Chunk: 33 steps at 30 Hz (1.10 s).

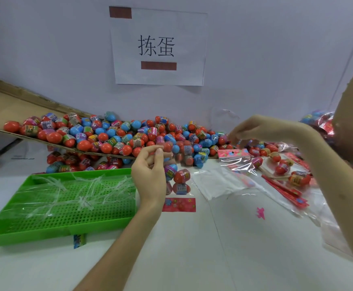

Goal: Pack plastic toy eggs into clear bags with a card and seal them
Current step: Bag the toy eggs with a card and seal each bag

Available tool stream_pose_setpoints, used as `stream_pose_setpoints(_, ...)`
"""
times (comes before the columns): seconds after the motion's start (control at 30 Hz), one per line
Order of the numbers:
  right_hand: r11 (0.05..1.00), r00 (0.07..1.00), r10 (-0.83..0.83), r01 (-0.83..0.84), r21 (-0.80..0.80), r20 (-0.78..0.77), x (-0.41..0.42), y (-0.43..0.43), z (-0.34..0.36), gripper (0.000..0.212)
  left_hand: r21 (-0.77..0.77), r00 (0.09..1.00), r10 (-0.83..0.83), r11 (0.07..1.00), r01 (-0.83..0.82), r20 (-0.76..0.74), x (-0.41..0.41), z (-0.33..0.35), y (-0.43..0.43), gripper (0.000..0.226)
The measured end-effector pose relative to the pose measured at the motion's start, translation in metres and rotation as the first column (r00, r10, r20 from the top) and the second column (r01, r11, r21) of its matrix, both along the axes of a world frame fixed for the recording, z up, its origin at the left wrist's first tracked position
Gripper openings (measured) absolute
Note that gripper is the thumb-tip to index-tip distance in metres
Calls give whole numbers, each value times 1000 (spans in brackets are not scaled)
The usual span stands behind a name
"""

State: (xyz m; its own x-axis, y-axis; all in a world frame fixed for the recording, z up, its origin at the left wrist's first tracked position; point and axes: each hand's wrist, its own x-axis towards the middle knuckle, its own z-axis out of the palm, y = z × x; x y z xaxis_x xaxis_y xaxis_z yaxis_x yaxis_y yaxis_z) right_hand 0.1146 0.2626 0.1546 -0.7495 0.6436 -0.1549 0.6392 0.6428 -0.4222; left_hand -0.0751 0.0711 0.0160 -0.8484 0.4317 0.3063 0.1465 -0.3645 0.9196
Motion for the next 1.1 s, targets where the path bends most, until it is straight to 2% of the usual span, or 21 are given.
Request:
stream_pose_setpoints(0.1, 999, 972, 12, -23, -47, -235, 1, -17, -1, 22, 8, 999, -31, 999, 31, 21, 2, 1, 1, 11)
stream_pose_setpoints(0.17, 993, 897, -45, -8, -118, -440, -4, -31, -13, 19, 25, 998, -52, 998, 51, 30, 4, 2, 1, 12)
stream_pose_setpoints(0.23, 973, 841, -106, -22, -230, -531, -14, -49, -35, 34, 45, 997, -68, 997, 66, 41, 5, 4, 0, 12)
stream_pose_setpoints(0.3, 943, 820, -174, -21, -333, -545, -28, -64, -64, 41, 52, 995, -83, 995, 81, 49, 6, 5, 0, 12)
stream_pose_setpoints(0.4, 893, 783, -274, -8, -450, -558, -49, -81, -104, 27, 52, 990, -102, 994, 98, 94, 5, 4, 0, 10)
stream_pose_setpoints(0.53, 879, 668, -389, 62, -473, -635, -61, -92, -128, 3, 51, 980, -139, 990, 133, 144, 4, 2, 2, 9)
stream_pose_setpoints(0.7, 861, 567, -441, 47, -507, -696, -58, -97, -128, 9, 63, 943, -187, 982, 177, 275, 1, 3, 3, 14)
stream_pose_setpoints(0.83, 851, 488, -478, 53, -522, -731, -56, -97, -128, 13, 23, 884, -312, 946, 324, 348, 1, 4, 2, 42)
stream_pose_setpoints(0.93, 849, 434, -500, 74, -524, -749, -56, -96, -128, 13, -31, 819, -442, 874, 486, 367, 3, 4, 4, 57)
stream_pose_setpoints(1.0, 849, 413, -504, 75, -523, -759, -55, -95, -128, 13, -41, 782, -494, 836, 548, 379, 7, 4, 4, 47)
stream_pose_setpoints(1.1, 850, 397, -503, 64, -523, -768, -54, -94, -128, 13, 14, 759, -514, 831, 555, 399, 8, 1, 5, 13)
